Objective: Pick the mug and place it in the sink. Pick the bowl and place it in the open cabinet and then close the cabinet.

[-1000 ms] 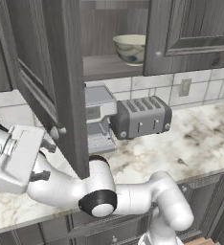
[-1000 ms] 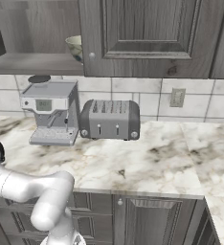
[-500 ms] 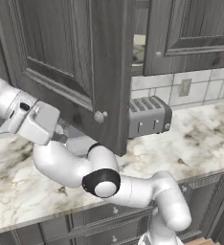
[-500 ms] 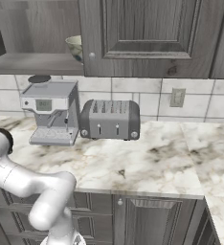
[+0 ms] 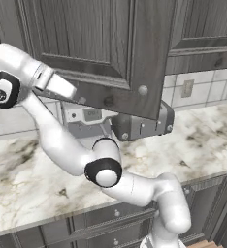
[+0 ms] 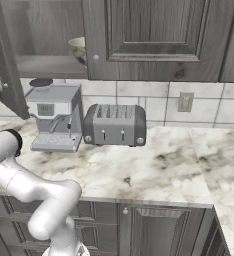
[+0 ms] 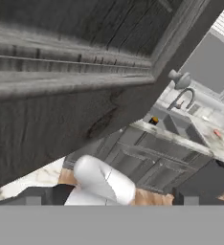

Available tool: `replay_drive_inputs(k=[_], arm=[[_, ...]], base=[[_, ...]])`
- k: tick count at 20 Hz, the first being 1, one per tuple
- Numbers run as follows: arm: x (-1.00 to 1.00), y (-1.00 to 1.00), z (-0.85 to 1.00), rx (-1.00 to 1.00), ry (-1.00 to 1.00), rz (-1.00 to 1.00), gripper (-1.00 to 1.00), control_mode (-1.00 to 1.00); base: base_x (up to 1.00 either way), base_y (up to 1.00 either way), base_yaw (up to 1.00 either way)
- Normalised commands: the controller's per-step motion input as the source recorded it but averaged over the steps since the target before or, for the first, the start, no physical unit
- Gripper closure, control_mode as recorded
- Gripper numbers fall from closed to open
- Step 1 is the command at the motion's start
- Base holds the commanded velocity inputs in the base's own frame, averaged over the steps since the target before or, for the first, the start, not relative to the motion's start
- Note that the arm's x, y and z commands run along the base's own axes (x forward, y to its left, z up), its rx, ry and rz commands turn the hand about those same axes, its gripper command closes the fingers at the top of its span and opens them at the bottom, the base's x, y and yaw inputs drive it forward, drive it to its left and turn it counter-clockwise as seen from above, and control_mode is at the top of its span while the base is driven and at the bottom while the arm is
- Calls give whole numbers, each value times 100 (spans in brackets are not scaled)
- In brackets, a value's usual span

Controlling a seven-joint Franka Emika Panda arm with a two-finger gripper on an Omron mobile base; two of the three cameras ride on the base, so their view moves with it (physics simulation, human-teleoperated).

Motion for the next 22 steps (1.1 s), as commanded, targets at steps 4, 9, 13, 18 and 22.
replay_drive_inputs(k=[4, 9, 13, 18, 22], arm=[[100, -53, 0, 22, 18, 40, -100, -100], [100, -47, 11, 23, -1, 48, -100, -100], [84, -47, 0, 25, -61, 65, -100, -100], [92, -34, 0, 28, -75, 56, -100, -100], [90, -1, -19, 26, -100, 40, -100, -100]], base=[[0, 0, 0], [0, 0, 0], [0, 0, 0], [0, 0, 0], [0, 0, 0]])
